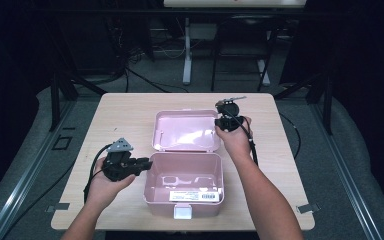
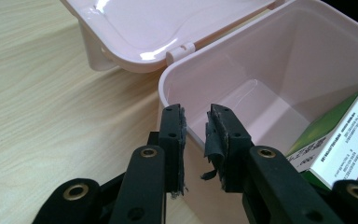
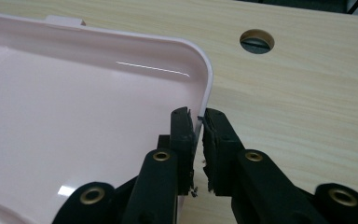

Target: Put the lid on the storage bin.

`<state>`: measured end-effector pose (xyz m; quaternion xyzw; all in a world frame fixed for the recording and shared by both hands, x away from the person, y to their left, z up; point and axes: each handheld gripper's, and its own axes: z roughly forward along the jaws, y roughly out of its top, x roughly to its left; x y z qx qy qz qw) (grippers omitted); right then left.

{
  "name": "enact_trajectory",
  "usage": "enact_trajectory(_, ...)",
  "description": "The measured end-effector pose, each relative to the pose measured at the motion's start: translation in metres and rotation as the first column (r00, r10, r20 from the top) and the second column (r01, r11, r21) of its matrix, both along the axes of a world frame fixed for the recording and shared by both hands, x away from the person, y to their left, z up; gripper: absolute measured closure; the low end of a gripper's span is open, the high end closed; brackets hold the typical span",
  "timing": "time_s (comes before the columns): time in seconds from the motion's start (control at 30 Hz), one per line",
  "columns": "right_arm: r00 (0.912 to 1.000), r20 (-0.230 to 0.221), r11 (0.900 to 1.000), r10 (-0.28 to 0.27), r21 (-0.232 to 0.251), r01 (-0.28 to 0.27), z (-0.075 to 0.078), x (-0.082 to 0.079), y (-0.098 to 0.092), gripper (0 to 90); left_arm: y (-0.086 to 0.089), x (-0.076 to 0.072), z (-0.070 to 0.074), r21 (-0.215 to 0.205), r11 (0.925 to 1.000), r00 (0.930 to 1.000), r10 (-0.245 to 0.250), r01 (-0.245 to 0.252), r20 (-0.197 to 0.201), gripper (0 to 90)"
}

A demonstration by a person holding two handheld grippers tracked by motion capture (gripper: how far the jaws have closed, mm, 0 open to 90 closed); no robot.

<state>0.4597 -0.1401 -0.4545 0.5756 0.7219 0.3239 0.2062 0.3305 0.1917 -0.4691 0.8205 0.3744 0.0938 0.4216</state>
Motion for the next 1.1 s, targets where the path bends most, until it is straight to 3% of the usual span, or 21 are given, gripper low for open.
enact_trajectory(0.6, 0.9957, 0.087, 0.999, 0.032, -0.005, -0.031, 0.023, -0.017, -0.002, 83.7, 0.0, 0.0, 0.0, 0.0, 1.0, 1.0, 0.004, -0.004, -0.001, 75.5)
enact_trajectory(1.1, 0.9903, 0.13, 0.999, 0.048, 0.005, -0.049, 0.035, -0.031, -0.005, 84.2, 0.0, 0.0, 0.0, -0.001, 1.0, 1.0, 0.007, -0.007, -0.001, 75.5)
